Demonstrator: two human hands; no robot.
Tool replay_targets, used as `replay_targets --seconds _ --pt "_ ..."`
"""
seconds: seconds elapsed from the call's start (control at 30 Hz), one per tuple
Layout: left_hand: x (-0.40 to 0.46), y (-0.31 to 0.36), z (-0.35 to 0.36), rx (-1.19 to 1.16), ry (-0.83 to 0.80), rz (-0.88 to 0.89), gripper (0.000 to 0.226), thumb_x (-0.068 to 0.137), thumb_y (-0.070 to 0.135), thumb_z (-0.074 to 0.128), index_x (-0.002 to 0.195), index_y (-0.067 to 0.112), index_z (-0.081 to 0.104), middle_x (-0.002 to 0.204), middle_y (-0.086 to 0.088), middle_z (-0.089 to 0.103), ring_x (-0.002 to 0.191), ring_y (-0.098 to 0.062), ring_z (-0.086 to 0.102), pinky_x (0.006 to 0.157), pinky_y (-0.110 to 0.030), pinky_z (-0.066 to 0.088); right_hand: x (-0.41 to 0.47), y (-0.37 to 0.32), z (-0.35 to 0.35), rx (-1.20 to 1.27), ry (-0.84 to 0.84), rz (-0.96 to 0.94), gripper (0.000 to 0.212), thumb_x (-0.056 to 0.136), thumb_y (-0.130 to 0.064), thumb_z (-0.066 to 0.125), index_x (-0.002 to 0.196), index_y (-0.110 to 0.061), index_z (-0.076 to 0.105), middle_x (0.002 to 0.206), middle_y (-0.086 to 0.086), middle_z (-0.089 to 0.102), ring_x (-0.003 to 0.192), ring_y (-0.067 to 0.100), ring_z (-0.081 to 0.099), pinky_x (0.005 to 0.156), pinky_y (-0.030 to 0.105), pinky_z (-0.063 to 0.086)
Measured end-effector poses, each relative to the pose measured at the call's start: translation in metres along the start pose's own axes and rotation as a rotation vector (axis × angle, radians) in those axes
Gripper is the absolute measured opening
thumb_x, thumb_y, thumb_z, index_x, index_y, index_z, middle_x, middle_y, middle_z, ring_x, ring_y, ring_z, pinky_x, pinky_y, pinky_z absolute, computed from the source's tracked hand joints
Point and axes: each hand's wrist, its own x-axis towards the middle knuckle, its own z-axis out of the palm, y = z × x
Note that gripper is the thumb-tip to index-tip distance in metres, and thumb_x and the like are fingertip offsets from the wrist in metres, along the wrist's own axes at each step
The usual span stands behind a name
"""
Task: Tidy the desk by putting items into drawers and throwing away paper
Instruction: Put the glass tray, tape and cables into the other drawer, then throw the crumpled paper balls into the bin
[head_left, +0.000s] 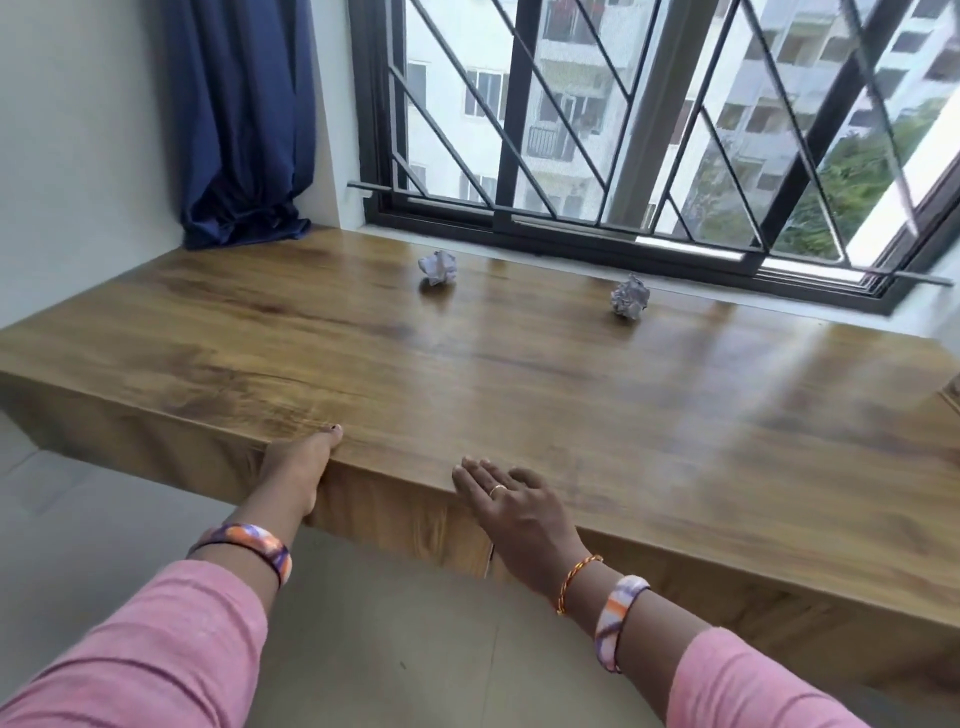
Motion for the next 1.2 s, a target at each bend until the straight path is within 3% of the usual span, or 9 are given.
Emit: replay_targets --seconds 0.23,0.37,0.47,0.63,0.73,0.8,0.9,1.07,1.2 --pt "-0.023 0.014 0.010 0.214 0.083 0.048 0.069 0.083 0.029 0.068 0.133 -0.009 0.040 0.141 -0.022 0.043 0.126 -0.037 0.045 0.105 -0.044 0.040 -0.002 0.000 -0.001 0.125 -0.075 0.044 0.062 0.056 -0.025 0.080 0.116 -0.022 0.064 0.118 -0.004 0.068 0.105 0.007 0.065 0.083 0.020 0.051" --pt "-0.056 0.007 0.027 0.904 0.402 0.559 0.076 0.089 0.011 0.050 0.146 -0.005 0.002 0.153 -0.031 -0.003 0.144 -0.041 0.005 0.116 -0.049 0.014 -0.002 0.014 -0.011 0.300 -0.178 0.029 0.052 0.080 -0.029 0.055 0.132 -0.028 0.050 0.141 -0.008 0.048 0.128 0.004 0.046 0.106 0.021 0.033" --pt "-0.054 0.015 0.053 1.232 0.140 0.711 0.064 0.090 0.006 0.039 0.149 0.014 0.013 0.158 -0.017 -0.007 0.145 -0.031 0.008 0.116 -0.042 0.014 0.002 0.050 -0.014 0.421 -0.339 0.020 0.063 0.089 -0.059 0.028 0.146 -0.037 0.015 0.154 -0.010 -0.001 0.141 0.006 -0.009 0.114 0.028 -0.009" --pt "-0.037 0.052 0.113 1.445 -0.185 0.984 0.052 0.093 0.015 0.034 0.144 0.022 0.027 0.159 -0.003 0.010 0.146 -0.020 0.012 0.116 -0.035 0.017 0.034 0.138 0.009 0.298 -0.309 0.339 0.111 0.050 -0.079 -0.029 0.147 -0.031 -0.009 0.143 -0.004 -0.032 0.142 0.018 -0.022 0.114 0.035 -0.012" --pt "-0.013 0.073 0.156 1.395 -0.207 0.994 0.051 0.095 0.026 0.030 0.145 0.024 0.025 0.159 -0.007 0.004 0.147 -0.023 0.006 0.116 -0.041 0.016 0.062 0.196 0.033 0.310 -0.195 0.609 0.105 0.060 -0.089 -0.003 0.138 -0.024 -0.031 0.137 0.007 -0.047 0.136 0.024 -0.034 0.117 0.040 -0.006" --pt "0.010 0.086 0.182 1.282 -0.083 1.020 0.059 0.087 0.037 0.033 0.144 0.018 0.031 0.158 -0.016 0.008 0.145 -0.029 0.008 0.111 -0.051 0.022 0.082 0.233 0.041 0.345 -0.070 0.760 0.103 0.078 -0.073 0.036 0.133 -0.023 -0.036 0.136 0.013 -0.048 0.131 0.027 -0.039 0.117 0.043 -0.001" --pt "0.045 0.110 0.205 1.126 0.124 1.041 0.081 0.078 0.045 0.060 0.142 0.006 0.030 0.153 -0.026 0.013 0.140 -0.032 0.009 0.104 -0.059 0.027 0.110 0.285 0.046 0.432 0.186 0.921 0.116 0.077 -0.048 0.067 0.140 -0.019 -0.026 0.142 0.020 -0.041 0.133 0.028 -0.036 0.116 0.044 -0.001" --pt "0.107 0.158 0.231 0.871 0.158 0.820 0.121 0.063 0.059 0.072 0.149 0.020 -0.005 0.154 -0.015 -0.023 0.145 -0.026 -0.014 0.113 -0.057 0.009 0.155 0.334 0.065 0.453 0.230 0.974 0.109 0.072 -0.045 0.072 0.148 -0.028 -0.005 0.157 0.017 -0.007 0.143 0.023 -0.018 0.115 0.045 0.011" --pt "0.144 0.174 0.242 0.958 0.046 0.709 0.113 0.059 0.082 0.054 0.146 0.037 -0.003 0.160 -0.002 0.003 0.147 -0.026 0.007 0.114 -0.058 0.011 0.161 0.338 0.078 0.338 0.235 0.907 0.051 0.084 -0.027 0.060 0.133 -0.026 0.043 0.152 0.012 0.024 0.138 0.033 0.026 0.113 0.048 0.026"
